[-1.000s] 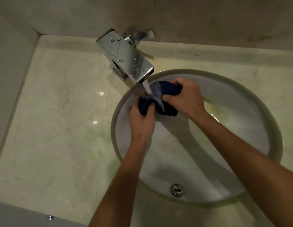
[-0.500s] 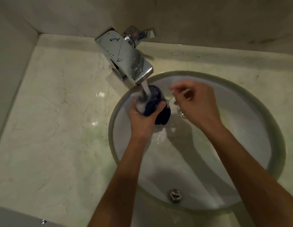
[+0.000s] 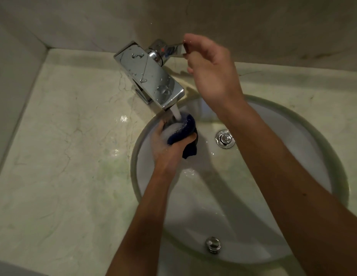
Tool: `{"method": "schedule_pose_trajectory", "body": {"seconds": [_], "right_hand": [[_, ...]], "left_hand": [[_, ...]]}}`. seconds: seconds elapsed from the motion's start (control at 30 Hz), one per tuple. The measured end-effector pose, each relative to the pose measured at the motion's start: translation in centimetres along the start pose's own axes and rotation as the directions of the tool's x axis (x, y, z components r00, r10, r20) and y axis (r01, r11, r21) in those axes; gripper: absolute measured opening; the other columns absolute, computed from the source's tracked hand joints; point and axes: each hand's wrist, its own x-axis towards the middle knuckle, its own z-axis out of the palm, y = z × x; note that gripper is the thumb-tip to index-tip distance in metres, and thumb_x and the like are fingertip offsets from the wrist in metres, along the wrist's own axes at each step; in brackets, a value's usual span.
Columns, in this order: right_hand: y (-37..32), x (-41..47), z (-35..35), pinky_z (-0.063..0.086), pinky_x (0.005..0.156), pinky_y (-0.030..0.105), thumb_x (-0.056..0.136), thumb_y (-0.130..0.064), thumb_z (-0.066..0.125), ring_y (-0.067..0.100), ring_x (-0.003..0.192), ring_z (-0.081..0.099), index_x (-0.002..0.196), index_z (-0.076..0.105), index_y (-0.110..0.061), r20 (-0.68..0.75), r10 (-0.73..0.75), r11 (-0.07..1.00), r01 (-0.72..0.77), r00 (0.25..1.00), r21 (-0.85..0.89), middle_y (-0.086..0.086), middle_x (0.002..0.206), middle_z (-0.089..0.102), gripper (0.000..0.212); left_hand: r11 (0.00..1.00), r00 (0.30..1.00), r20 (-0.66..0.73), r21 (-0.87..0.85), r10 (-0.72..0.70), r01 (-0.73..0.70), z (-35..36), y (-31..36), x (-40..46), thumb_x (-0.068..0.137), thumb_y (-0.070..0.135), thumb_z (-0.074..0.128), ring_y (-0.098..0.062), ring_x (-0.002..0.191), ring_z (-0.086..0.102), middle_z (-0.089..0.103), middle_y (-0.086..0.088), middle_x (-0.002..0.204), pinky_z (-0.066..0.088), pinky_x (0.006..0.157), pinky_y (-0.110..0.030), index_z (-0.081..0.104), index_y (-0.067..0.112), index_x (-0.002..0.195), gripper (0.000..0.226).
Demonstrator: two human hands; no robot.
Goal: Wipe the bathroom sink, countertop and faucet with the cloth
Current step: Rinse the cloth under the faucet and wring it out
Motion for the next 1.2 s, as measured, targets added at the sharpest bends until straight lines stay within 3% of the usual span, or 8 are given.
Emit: {"method": "schedule_pose_trajectory", "body": {"seconds": [0.2, 0.43, 0.63, 0.73, 0.83, 1.03, 1.13, 1.2], "right_hand": [[-0.1, -1.6, 1.1, 0.051, 0.105, 0.027, 0.095, -0.021, 0.051, 0.003, 0.113, 0.063, 0.143, 0.056, -0.011, -0.018, -0.087, 0.996, 0.087, 0.996, 0.010, -0.004, 0.130, 0.067, 0.050], [5.6, -2.0, -4.8, 0.053, 0.103, 0.035, 0.097, -0.039, 0.058, 0.012, 0.110, 0.070, 0.115, 0.075, -0.016, 0.180, 0.020, 0.994, -0.039, 0.984, 0.098, -0.002, 0.114, 0.076, 0.033], [11.4, -7.1, -7.4, 0.059, 0.084, 0.040, 0.073, -0.083, 0.053, 0.035, 0.105, 0.070, 0.123, 0.068, -0.017, 0.700, 0.314, 0.707, -0.650, 0.641, 0.277, 0.017, 0.117, 0.072, 0.084], [13.0, -9.0, -8.1, 0.057, 0.090, 0.052, 0.061, -0.082, 0.073, 0.040, 0.107, 0.068, 0.133, 0.065, -0.023, 0.858, 0.236, 0.569, -0.781, 0.456, 0.258, 0.019, 0.126, 0.068, 0.094], [13.5, -10.3, -9.0, 0.060, 0.083, 0.045, 0.060, -0.059, 0.091, 0.029, 0.085, 0.072, 0.113, 0.074, -0.010, 0.926, 0.219, 0.532, -0.833, 0.309, 0.152, 0.014, 0.099, 0.073, 0.074], [11.6, -12.2, -9.3, 0.042, 0.052, 0.022, 0.068, -0.033, 0.092, 0.010, 0.051, 0.047, 0.090, 0.056, -0.009, 0.830, 0.415, 0.476, -0.866, 0.372, 0.150, 0.001, 0.065, 0.051, 0.049], [11.7, -12.0, -8.1, 0.047, 0.055, 0.025, 0.080, -0.035, 0.084, 0.010, 0.054, 0.059, 0.075, 0.066, -0.018, 0.433, 0.621, 0.775, -0.596, 0.654, -0.211, -0.006, 0.060, 0.064, 0.026], [13.0, -11.6, -7.4, 0.051, 0.058, 0.029, 0.077, -0.043, 0.077, 0.015, 0.060, 0.067, 0.069, 0.067, -0.021, 0.189, 0.539, 0.762, -0.380, 0.821, -0.523, -0.004, 0.062, 0.070, 0.026]], "left_hand": [[0.996, 0.998, 0.064, 0.090, -0.027, 0.022, -0.5, 0.1, 0.1, 0.072, 0.009, 0.090, 0.003, 0.088, 0.072, 0.077, 0.009, 0.093, 0.060, 0.082, -0.027, 0.069, 0.021, 0.108, 0.043], [0.995, 0.929, 0.369, -0.098, 0.018, 0.019, -0.1, 1.9, -1.2, 0.069, 0.030, 0.089, -0.039, 0.122, 0.064, 0.068, -0.016, 0.128, 0.053, 0.102, -0.054, 0.069, 0.027, 0.129, 0.063], [0.957, 0.858, 0.508, -0.204, -0.078, 0.208, 3.1, 3.4, -2.7, 0.072, 0.022, 0.078, -0.025, 0.087, 0.073, 0.073, -0.012, 0.101, 0.061, 0.067, -0.034, 0.062, -0.003, 0.115, 0.052], [0.898, 0.814, 0.565, -0.278, -0.135, 0.342, 3.9, 3.2, -2.9, 0.072, 0.017, 0.081, -0.025, 0.116, 0.068, 0.067, -0.016, 0.132, 0.058, 0.092, -0.037, 0.044, -0.016, 0.138, 0.082], [0.784, 0.746, 0.654, -0.396, -0.125, 0.478, 4.0, 2.3, -3.0, 0.071, 0.022, 0.081, -0.021, 0.119, 0.068, 0.073, -0.008, 0.125, 0.052, 0.106, -0.038, 0.073, 0.009, 0.121, 0.052], [0.623, 0.784, 0.598, -0.552, -0.168, 0.554, 5.1, 0.8, -2.2, 0.074, 0.015, 0.085, -0.014, 0.070, 0.065, 0.064, -0.002, 0.087, 0.059, 0.071, -0.031, 0.072, 0.020, 0.106, 0.034], [0.782, 0.835, 0.377, -0.334, -0.402, 0.527, 6.9, -0.1, -2.0, 0.085, 0.013, 0.079, -0.016, 0.065, 0.063, 0.064, -0.004, 0.080, 0.055, 0.063, -0.029, 0.070, 0.015, 0.089, 0.009], [0.891, 0.902, 0.177, -0.168, -0.393, 0.421, 8.2, -1.3, -2.1, 0.084, 0.008, 0.079, -0.018, 0.072, 0.065, 0.069, -0.004, 0.081, 0.055, 0.067, -0.030, 0.072, 0.012, 0.089, 0.009]]}}
